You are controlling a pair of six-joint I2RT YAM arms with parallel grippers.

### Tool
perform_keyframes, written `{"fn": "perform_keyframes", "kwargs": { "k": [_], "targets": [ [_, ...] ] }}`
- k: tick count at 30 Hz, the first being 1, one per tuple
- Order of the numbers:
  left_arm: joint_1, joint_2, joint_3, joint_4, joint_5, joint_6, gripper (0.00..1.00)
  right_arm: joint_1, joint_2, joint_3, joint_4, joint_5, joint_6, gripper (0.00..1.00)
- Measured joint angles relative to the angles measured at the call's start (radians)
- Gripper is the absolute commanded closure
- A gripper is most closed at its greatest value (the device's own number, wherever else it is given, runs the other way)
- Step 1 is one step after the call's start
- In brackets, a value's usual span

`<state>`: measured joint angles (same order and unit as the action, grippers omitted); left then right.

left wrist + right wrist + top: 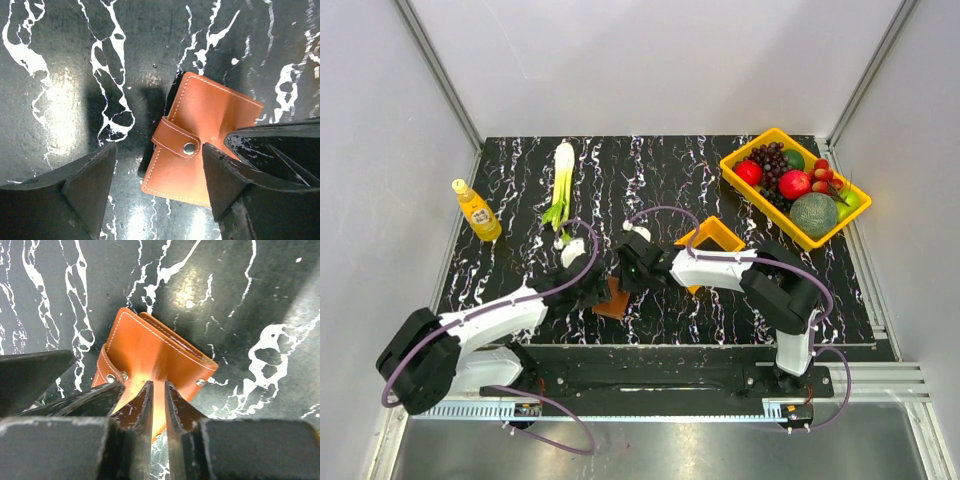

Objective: Put the credit cards into the card holder
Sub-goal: Close the card holder at the center of the board.

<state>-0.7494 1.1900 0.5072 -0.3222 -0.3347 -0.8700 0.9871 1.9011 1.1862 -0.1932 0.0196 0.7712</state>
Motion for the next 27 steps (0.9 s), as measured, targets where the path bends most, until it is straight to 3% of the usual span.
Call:
{"fn": "perform_keyframes", "kwargs": {
  "k": [5,10,13,27],
  "targets": [
    [0.002,-0.103,0.021,-0.04,-0.004,0.025,0.18,-0.014,-0.025,-0.017,-0.009,0.018,-0.031,0.78],
    [0.032,-0.188,0.052,-0.05,-0.01,0.048,0.14,-0.022,-0.056,-0.029,-0.008,0.012,-0.054,0.67],
    [0.093,-0.206,0.052,-0.054,-0.001,0.061,0.01,-0.026,-0.072,-0.043,0.026,-0.023,-0.045,0.66],
    [0.256,-0.315,-0.013,-0.074,0.083,0.095,0.01,-0.064,-0.062,-0.134,0.273,-0.222,0.1,0.62]
  ]
}}
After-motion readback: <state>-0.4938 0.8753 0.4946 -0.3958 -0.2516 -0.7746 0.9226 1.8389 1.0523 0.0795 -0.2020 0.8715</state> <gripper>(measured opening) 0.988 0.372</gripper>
